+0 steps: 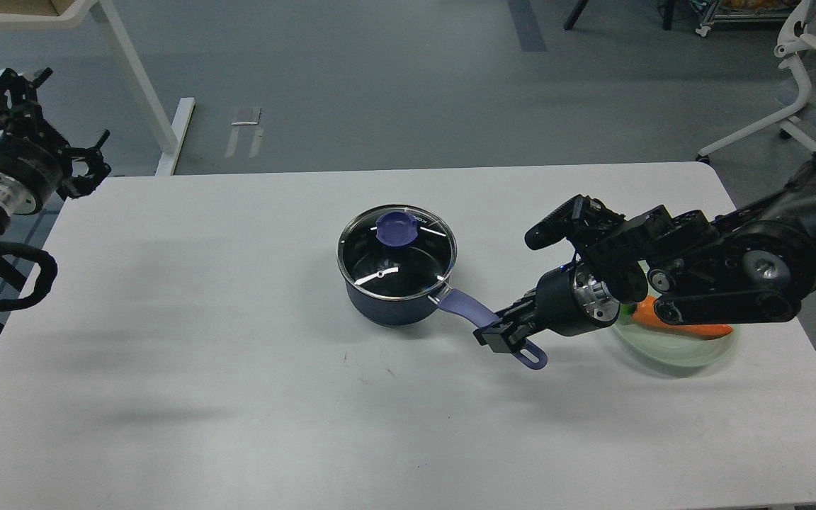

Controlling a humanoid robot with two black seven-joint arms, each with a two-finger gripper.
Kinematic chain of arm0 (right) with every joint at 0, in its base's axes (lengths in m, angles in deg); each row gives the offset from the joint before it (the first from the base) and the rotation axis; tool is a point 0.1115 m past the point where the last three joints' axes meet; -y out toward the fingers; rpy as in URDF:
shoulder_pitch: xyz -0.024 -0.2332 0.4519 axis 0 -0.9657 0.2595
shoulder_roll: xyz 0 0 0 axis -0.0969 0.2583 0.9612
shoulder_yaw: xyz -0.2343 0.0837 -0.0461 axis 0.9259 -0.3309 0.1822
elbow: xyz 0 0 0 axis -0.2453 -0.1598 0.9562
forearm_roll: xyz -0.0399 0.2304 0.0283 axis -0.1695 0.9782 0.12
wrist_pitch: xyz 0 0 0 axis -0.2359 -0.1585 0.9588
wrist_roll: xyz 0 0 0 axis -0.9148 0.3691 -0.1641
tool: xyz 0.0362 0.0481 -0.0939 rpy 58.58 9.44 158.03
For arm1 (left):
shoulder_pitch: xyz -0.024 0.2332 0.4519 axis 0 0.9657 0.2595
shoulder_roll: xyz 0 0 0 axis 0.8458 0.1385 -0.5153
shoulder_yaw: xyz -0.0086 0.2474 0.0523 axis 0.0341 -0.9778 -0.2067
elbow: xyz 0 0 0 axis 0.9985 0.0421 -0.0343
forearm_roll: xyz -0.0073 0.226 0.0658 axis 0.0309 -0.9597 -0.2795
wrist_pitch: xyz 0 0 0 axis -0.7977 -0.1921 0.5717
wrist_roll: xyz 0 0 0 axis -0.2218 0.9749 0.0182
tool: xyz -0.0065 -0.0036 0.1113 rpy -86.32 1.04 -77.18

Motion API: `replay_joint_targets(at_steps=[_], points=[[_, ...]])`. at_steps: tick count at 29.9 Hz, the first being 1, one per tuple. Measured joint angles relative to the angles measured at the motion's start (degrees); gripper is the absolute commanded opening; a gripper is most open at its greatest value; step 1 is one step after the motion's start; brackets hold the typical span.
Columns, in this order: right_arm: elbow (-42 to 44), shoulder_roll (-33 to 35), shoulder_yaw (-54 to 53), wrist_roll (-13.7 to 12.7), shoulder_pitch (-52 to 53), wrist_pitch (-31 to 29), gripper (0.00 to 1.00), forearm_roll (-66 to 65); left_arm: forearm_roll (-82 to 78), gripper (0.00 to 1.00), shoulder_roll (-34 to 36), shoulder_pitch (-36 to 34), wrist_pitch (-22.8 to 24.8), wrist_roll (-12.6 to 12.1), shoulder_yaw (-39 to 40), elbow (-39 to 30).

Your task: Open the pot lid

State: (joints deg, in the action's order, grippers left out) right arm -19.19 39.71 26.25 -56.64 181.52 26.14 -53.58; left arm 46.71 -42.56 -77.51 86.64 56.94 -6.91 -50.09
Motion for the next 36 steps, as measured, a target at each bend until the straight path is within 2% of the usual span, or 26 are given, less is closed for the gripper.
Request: replay_joint_targets(at_steps=[7,14,23,31,33,36], points=[[0.0,-0.1,0.0,0.0,0.0,0.0,0.44,0.1,0.0,0.99,0.0,-0.4,0.0,0.1,0.0,0.1],[0.0,0.0,0.0,0.0,0.0,0.0,0.31,0.1,0.0,0.99,0.1,-0.4,0.0,0.1,0.0,0.1],[0.0,0.0,0.1,0.1,0.0,0.0,0.28,0.0,-0.6,0.99,0.2,-1.1,0.2,-0.2,-0.8,0.1],[-0.1,0.7,0.0,0.1,0.5,0.0,0.28,-0.1,-15.3,0.99,-0.1,-7.2,0.7,-0.1,-0.9,-0.1],[-0.1,0.9,0.0,0.1,0.6,0.0,0.28,-0.1,-18.7,0.94,-0.7,-8.7,1.0,-0.1,-0.9,-0.8],[-0.1,0.9,-0.1,0.1,0.7,0.0,0.28,-0.1,-25.8,0.93,-1.6,-10.7,1.8,-0.1,-1.0,-3.1]])
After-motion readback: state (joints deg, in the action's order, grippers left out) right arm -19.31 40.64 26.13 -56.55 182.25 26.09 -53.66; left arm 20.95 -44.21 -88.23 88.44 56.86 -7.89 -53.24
